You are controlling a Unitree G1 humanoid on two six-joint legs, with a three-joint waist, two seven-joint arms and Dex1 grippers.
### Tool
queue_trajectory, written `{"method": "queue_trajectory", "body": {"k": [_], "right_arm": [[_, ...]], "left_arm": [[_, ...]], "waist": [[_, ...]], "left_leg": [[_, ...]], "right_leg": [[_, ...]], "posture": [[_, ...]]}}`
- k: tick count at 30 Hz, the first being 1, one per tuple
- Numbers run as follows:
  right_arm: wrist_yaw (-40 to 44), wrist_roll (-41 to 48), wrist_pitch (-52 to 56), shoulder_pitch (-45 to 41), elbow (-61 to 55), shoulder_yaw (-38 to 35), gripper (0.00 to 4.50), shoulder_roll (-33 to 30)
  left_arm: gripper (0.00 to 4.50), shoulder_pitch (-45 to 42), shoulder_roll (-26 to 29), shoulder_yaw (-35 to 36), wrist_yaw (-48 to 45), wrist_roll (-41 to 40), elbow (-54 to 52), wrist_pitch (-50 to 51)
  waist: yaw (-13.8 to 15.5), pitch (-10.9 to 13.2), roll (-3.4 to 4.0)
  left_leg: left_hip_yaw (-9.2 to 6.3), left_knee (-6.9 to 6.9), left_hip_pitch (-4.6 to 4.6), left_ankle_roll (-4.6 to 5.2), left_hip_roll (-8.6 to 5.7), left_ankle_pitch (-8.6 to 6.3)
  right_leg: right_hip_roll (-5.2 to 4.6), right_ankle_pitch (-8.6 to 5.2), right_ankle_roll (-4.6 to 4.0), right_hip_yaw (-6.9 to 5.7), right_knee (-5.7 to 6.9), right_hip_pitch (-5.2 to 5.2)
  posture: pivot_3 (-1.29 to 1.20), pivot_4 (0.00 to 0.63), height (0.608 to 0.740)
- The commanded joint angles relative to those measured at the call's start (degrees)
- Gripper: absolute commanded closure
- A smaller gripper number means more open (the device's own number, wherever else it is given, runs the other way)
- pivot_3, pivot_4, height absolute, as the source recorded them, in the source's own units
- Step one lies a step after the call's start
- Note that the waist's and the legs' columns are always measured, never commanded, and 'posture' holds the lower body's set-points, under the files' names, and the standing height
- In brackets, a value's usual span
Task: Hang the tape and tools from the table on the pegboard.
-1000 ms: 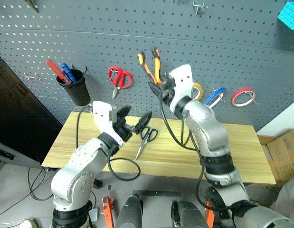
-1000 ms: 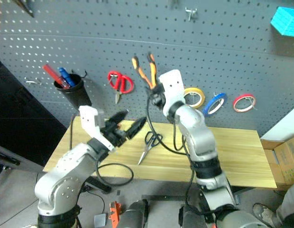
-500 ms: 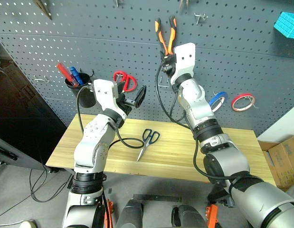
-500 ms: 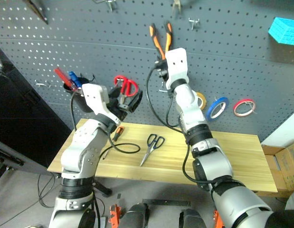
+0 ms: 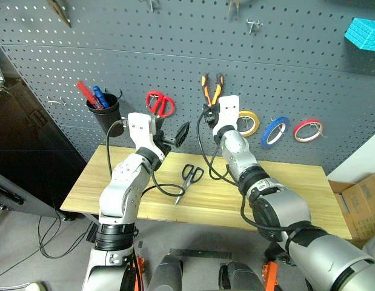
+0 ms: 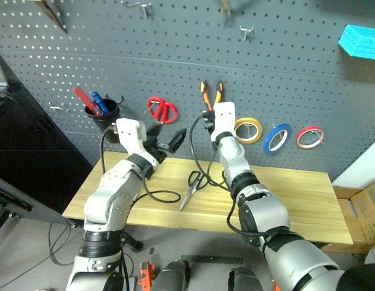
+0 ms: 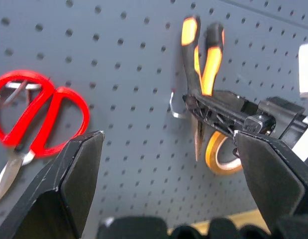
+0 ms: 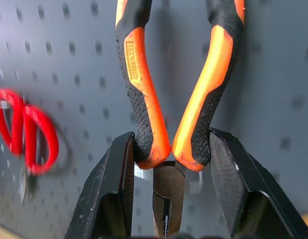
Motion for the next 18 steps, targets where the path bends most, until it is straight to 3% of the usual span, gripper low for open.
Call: {"method": "queue_trajectory", "body": {"k": [1,18], "right_arm": [[-0.67,0.15,-0.38,-1.18,-0.24,-1.18,2.74,-1.23],[-8.41,-2.81,-9.86,-13.35,0.94,-0.7,2.74,-1.53]], "left_arm": [[0.0,-0.82,0.22,0.32,-0.31,-0.74,-3.36,0.54],[0.0,-2.13,0.1,0.62,-1.31,-0.37,-1.98,0.94]], "waist": [[0.37,0.0,0.0],[1.08,0.15,0.21]], "left_leg": [[0.0,0.0,0.0,0.02,0.0,0.01],[-0.01,-0.05,-0.11,0.13,0.02,0.09]], "right_leg": [[0.0,0.02,-0.03,0.0,0.0,0.01],[0.08,0.06,-0.13,0.05,-0.14,-0.13]], "posture": [[0.31,0.072,0.74],[0.31,0.075,0.74]]}}
